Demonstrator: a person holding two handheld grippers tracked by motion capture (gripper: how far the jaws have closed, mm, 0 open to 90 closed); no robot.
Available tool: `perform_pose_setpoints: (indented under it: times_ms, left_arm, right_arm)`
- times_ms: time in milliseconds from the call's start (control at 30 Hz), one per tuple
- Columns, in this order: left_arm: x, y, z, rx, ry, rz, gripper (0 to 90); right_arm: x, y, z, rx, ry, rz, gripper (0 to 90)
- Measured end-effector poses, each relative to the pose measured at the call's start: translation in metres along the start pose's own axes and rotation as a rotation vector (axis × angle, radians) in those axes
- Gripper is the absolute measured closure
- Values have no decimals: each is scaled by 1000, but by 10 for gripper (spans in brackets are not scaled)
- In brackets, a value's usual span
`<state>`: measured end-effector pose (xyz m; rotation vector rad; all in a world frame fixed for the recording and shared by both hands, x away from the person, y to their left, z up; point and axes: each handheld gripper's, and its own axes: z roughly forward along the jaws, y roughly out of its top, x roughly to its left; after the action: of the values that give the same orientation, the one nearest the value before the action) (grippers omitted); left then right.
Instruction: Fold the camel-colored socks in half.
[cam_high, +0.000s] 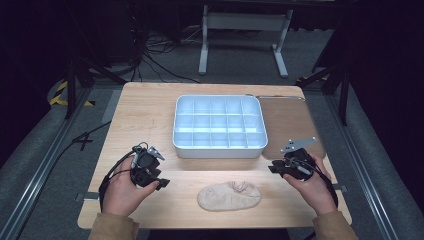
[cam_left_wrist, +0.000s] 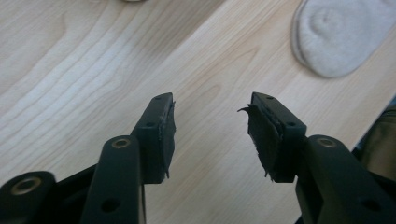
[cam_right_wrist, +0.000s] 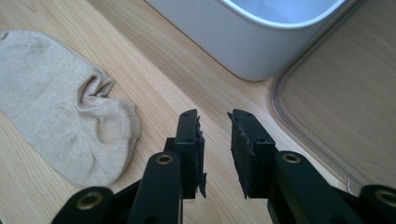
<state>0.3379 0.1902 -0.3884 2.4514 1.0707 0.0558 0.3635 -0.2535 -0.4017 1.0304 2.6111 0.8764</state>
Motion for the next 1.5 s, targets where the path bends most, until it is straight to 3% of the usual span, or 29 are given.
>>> perform_pose_setpoints:
  times_ms: [67,133,267,433,600,1000,1133,1500]
  left_arm:
    - [-2,1,-7,-48,10,-50,523]
    - [-7,3,-10,-50,3,-29,541]
    - [-14,8,-10,-28,-7,-20,561]
    - [-25,16,-2,19,-86,5,561]
    - [-39,26,5,40,-99,42,570]
    - [-53,31,18,73,-144,25,595]
    - [-58,32,25,87,-158,38,600]
    - [-61,29,44,112,-166,11,603]
  right_arm:
    - [-1,0,-1,-24,18,9,720]
    - [0,0,-2,-27,23,12,718]
    - [0,0,0,-24,34,12,715]
    - [5,0,-1,-26,42,3,703]
    - [7,-3,-2,-23,48,0,699]
    - [10,-4,-2,-10,58,-1,689]
    - [14,-2,0,3,67,-19,689]
    - [23,2,6,40,90,-59,665]
